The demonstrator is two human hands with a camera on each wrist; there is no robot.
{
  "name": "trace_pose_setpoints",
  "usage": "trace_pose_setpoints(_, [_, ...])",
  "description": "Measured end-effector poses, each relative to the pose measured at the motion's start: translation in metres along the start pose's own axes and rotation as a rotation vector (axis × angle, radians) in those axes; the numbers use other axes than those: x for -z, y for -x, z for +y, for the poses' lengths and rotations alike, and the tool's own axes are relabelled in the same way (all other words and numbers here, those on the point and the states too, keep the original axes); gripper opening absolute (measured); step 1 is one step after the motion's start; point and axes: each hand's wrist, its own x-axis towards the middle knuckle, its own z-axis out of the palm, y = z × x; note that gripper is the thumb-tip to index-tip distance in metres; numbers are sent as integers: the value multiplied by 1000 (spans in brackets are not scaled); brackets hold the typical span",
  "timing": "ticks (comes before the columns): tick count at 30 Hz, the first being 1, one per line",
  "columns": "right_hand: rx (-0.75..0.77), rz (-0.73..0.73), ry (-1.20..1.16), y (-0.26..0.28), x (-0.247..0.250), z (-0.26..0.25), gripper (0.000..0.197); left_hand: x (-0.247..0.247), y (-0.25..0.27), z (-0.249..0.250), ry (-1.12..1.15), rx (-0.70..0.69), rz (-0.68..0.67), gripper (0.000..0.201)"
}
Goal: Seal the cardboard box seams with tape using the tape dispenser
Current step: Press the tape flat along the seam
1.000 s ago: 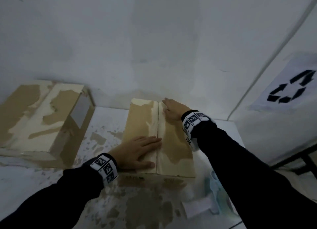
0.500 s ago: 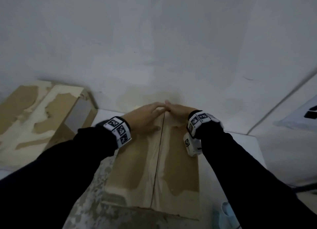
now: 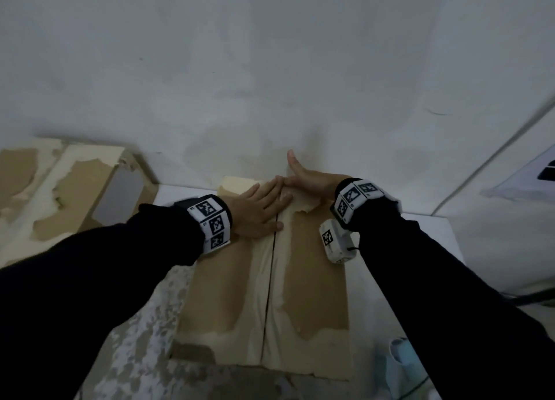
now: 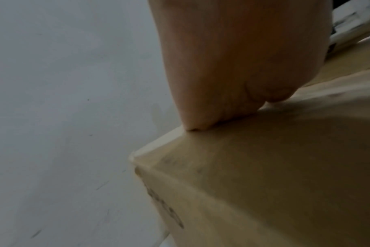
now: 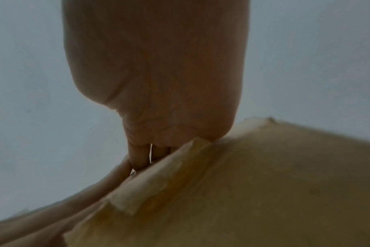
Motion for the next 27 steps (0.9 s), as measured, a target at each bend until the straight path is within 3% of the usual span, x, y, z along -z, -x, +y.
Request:
trace_pose_setpoints(5, [1, 10, 95, 3, -2, -4, 80, -8, 39, 18, -32, -181, -144, 70])
trace_pose_setpoints(10, [-50, -36, 217, 3, -3, -2, 71, -36, 85, 33, -23, -297, -176, 85])
trace_pose_setpoints(14, [-93, -90, 463, -6, -9, -9, 56, -48, 96, 37, 54, -293, -125, 91])
trace_pose_setpoints(17, [-69, 65, 648, -13, -23, -11, 53, -49, 95, 39, 53, -279, -118, 91])
trace_pose_setpoints(24, [-50, 210, 974, 10, -48, -5, 67, -57, 95, 37, 75, -277, -46, 90])
trace_pose_setpoints(27, [-44, 142, 1071, 33, -71, 3, 68, -60, 94, 37, 58, -283, -1, 90])
